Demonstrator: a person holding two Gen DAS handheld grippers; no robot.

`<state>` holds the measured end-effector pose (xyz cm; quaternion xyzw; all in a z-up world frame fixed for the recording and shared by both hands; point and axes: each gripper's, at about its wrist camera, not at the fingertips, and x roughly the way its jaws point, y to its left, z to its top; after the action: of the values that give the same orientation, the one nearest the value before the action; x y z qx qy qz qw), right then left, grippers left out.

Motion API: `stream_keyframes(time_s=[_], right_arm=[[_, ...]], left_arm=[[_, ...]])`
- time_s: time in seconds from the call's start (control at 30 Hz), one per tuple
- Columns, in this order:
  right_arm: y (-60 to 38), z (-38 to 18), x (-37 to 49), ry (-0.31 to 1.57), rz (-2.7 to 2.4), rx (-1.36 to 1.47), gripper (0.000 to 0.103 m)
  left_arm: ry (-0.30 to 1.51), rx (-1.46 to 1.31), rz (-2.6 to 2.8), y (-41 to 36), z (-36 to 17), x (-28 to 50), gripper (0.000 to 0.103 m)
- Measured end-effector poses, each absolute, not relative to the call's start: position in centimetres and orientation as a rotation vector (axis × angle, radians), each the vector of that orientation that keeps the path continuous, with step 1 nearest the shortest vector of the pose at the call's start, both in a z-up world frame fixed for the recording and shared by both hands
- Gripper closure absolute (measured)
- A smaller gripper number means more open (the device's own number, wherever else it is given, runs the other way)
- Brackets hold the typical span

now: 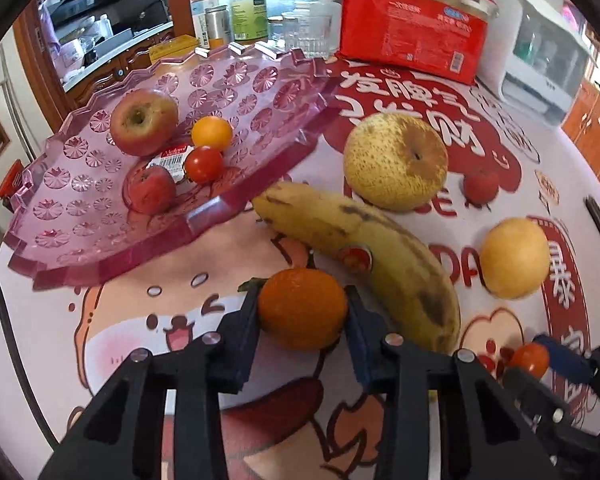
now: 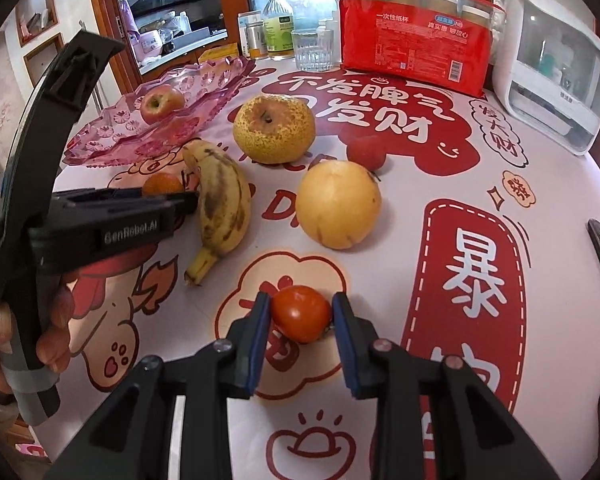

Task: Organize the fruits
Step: 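Close the right gripper on a cherry tomato while the left grasps an orange, then carry the tomato and orange over the pink bowl and open both grippers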

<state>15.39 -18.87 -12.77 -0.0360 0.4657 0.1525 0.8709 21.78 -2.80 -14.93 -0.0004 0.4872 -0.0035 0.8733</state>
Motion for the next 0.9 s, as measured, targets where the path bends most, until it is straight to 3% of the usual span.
stream_keyframes(time_s=[0.43, 0.9], right_arm=[[-16.3, -8.2, 14.5, 0.933, 0.346, -0.111, 0.072], [-8.1, 4.9, 18.3, 0.765, 0.446, -0.190, 0.072]], left_arm=[[0.986, 0.073, -0.069, -0.8, -9.0, 15.7, 0.065], [0.847, 0.094, 0.038, 7.4, 1.4, 17.1, 0.065]])
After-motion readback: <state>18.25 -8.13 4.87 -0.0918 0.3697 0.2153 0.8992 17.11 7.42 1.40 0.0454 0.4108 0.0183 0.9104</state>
